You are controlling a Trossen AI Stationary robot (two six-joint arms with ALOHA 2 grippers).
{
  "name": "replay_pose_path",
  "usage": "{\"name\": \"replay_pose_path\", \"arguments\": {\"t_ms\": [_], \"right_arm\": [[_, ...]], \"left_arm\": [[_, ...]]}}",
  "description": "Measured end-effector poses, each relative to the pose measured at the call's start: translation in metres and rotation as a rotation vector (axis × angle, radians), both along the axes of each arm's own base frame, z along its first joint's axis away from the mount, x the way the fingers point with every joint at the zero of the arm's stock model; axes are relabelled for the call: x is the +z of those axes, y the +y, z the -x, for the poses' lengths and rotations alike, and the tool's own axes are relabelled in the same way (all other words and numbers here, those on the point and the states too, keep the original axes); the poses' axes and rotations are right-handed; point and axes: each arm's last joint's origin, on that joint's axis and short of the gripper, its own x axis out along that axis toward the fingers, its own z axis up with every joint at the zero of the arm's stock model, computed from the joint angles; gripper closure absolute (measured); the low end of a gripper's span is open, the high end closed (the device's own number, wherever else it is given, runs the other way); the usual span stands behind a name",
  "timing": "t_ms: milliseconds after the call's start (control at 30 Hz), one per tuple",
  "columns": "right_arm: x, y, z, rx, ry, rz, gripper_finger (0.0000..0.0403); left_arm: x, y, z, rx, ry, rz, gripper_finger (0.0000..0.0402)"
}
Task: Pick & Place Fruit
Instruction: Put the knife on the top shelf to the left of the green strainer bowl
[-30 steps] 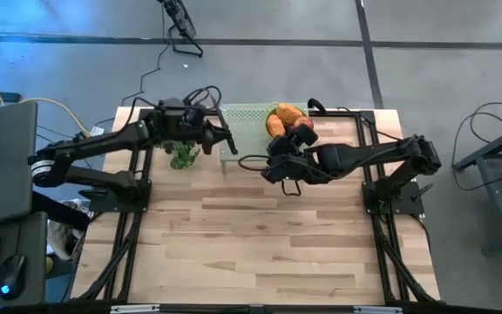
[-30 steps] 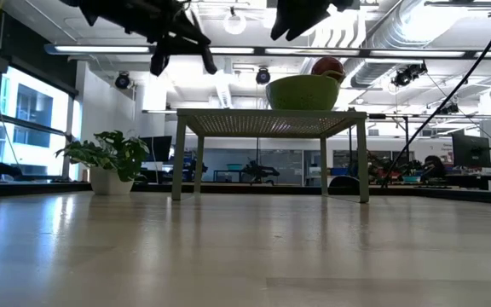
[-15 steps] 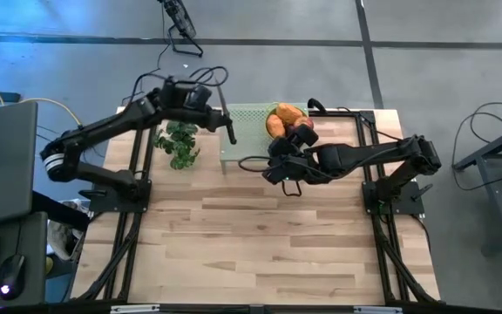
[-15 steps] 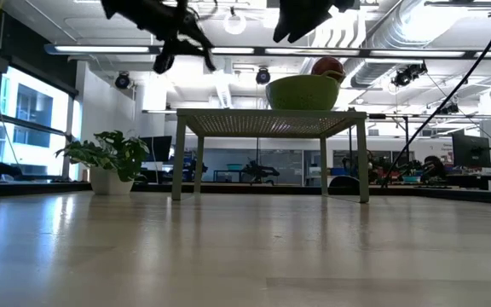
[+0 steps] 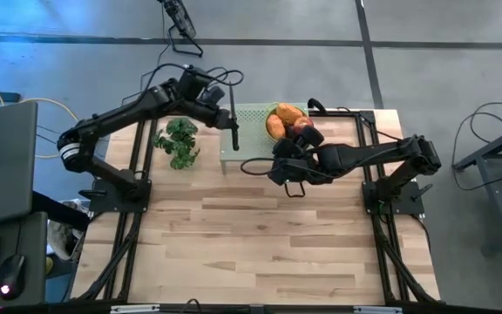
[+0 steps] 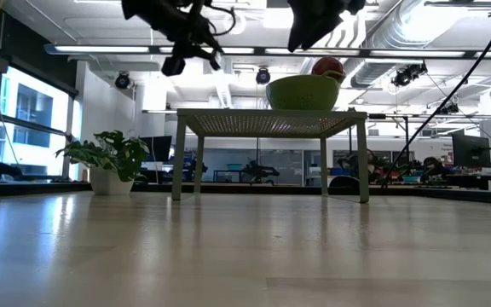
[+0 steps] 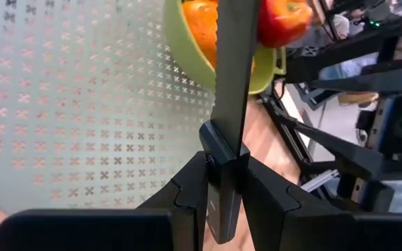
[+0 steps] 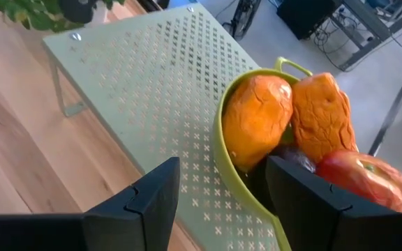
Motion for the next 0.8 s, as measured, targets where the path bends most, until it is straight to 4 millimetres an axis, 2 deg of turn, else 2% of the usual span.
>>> {"name": "replay_pose_path", "arguments": {"t_ms": [200,567,800], "right_arm": [[0.000,0.000,0.000,-0.002,0.004,0.000,0.0197],[0.000,0.000,0.001,-0.001,0.008,0.000,0.0197],[-0.001,0.000,0.001,-0.001,0.013,0.001,0.0197]], "left_arm": [[-0.013,0.008,-0.012,0.012,0.033,0.084,0.0335],[-0.045,0.017,-0.034,-0.071,0.073,0.361,0.0335],[-0.053,0.041,-0.023,-0.001,0.077,0.398,0.0335]]}}
